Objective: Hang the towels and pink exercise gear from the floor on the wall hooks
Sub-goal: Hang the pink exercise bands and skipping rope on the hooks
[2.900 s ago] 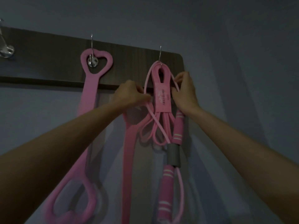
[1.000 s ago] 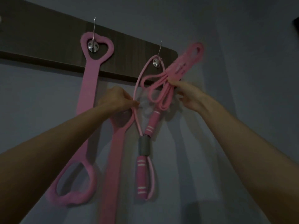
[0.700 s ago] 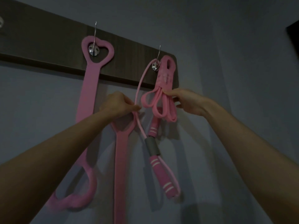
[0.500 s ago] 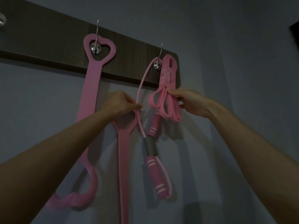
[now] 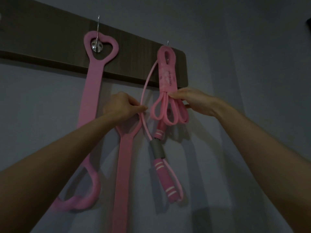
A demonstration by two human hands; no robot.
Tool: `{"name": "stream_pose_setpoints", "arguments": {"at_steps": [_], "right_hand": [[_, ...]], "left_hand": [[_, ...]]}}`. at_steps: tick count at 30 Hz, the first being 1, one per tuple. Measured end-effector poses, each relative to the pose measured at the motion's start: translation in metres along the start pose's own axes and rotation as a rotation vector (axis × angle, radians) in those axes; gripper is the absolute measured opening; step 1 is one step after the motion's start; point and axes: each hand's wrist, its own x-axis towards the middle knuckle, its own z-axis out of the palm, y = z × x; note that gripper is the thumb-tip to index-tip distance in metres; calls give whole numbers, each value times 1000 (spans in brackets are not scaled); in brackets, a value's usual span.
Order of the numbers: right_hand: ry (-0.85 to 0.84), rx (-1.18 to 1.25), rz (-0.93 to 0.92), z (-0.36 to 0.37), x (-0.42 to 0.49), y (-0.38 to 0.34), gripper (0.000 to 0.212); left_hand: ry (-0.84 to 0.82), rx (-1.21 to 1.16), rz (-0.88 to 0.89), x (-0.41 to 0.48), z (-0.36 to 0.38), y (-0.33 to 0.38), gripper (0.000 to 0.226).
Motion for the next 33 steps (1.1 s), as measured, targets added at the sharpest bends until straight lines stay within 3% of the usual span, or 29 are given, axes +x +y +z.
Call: {"name": "stream_pose_setpoints", "arguments": {"at_steps": [13, 18, 25, 33], "right_hand": [[-18, 93, 85, 14, -4, 29, 19], [-20, 9, 75, 14, -10, 28, 21], [143, 43, 21, 30, -20, 35, 34], [291, 86, -17, 42, -42, 41, 31]], "left_hand": [[26, -50, -16, -7, 3, 1, 23], [34, -94, -21, -7, 7, -1, 22], [5, -84, -43, -19, 14, -5, 32], [-50, -228, -21, -45, 2, -6, 16]]}}
